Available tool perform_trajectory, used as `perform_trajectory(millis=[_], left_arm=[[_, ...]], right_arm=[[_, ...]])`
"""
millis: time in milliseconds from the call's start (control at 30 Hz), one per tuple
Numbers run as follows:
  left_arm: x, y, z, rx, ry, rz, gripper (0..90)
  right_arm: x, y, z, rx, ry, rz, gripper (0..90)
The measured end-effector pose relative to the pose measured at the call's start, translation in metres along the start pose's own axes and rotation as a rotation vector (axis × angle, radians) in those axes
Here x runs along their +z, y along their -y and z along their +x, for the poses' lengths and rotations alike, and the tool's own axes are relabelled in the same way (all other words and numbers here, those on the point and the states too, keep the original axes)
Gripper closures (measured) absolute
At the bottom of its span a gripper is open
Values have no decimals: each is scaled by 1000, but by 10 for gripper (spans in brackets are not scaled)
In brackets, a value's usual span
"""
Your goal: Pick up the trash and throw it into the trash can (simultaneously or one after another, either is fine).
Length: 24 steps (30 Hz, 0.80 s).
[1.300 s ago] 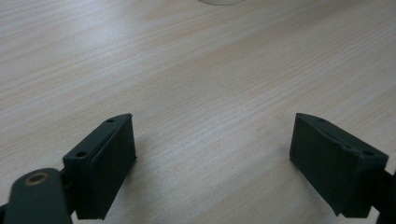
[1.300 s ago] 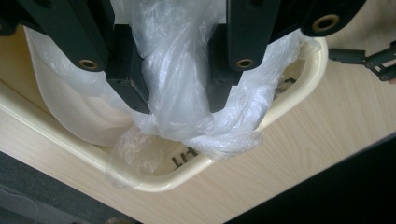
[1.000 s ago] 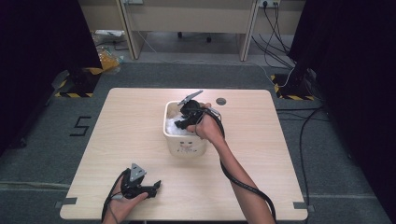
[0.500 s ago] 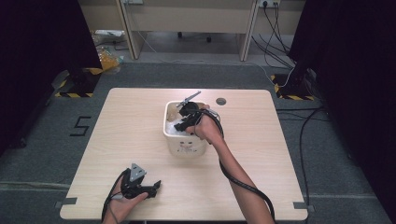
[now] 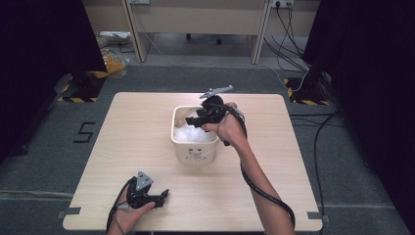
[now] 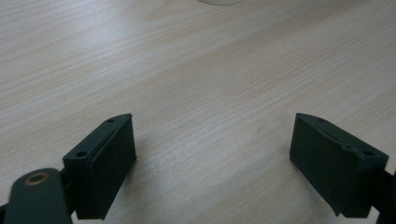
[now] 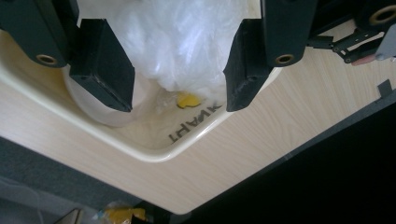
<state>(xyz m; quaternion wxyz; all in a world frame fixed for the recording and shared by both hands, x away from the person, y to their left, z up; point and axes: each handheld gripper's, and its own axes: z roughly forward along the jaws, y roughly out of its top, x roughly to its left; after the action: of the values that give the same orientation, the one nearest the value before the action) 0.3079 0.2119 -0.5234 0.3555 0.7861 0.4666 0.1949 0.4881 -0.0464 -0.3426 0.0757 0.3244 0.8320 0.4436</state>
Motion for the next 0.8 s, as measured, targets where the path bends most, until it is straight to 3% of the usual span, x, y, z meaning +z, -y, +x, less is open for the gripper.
perform_trajectory(millis=[433,800], left_arm=[[0,0,0,3,-1,1,135],[0,0,0,1,-1,1,135]], right_arm=[[-59,45,-22,41,32,-122,407],[-88,97,-32,70,59,-167,419]])
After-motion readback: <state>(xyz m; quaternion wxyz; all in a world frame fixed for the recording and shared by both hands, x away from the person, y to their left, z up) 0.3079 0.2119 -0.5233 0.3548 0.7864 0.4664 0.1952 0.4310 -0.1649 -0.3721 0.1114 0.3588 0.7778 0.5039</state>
